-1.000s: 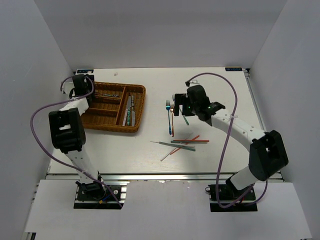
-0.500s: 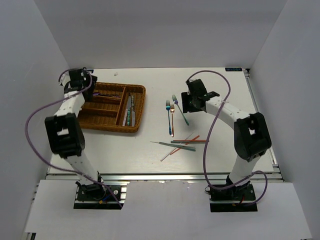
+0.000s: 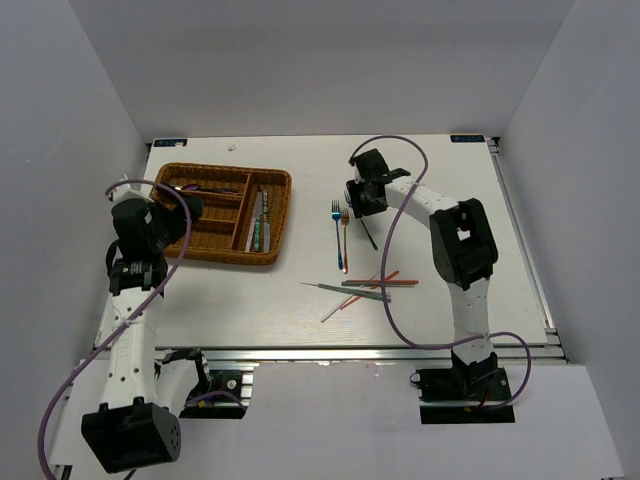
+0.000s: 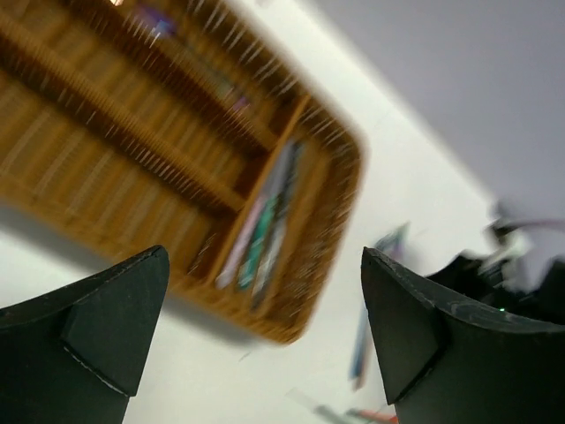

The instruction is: Sort the eating utensils into containers

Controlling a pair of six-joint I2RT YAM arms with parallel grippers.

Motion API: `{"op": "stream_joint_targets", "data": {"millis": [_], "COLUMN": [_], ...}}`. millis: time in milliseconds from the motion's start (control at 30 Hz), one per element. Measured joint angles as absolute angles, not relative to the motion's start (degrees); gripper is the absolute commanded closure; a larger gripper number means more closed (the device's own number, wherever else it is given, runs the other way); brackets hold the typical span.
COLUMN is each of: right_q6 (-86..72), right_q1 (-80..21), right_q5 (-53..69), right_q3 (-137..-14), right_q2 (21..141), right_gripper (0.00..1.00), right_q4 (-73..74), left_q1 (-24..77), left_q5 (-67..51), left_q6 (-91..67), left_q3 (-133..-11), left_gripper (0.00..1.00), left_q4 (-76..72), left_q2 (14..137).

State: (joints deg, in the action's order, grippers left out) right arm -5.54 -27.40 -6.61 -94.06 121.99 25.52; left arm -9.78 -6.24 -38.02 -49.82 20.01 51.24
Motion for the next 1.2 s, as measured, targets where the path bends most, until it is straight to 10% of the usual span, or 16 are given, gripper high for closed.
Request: {"op": "stream_joint_targets", "data": {"millis": [200,333,833,1200], "right_q6": [-4.91,-4.69,-13.39,-19.68], "right_q1": [-27.40,-27.40,-30.59,-43.57], "right_q5": [-6.66,-6.96,1.39,11.00], "right_q3": [-96.60,-96.53,-74.04,-67.51], "right_q2": [125.99,126.08,96.07,81.36], "right_gripper": [0.71,1.00,1.00,1.00], "right_q4": [25.78,26.06,20.27,13.56], "left_q1": [-9.30,-9.23,14.48,25.36], "left_q5": [-7.16,-9.23,-23.46,-17.80], "left_q6": [-32.47,-31.68,-49.87,-47.83], "left_q3": [-41.93,-41.60,-36.67,-46.76], "left_gripper": [0.02,0.02,0.04,0.26], "left_q4": [26.00,25.82,-13.43,-16.73], "left_q2": [50.57,50.41,64.58,74.41]}}
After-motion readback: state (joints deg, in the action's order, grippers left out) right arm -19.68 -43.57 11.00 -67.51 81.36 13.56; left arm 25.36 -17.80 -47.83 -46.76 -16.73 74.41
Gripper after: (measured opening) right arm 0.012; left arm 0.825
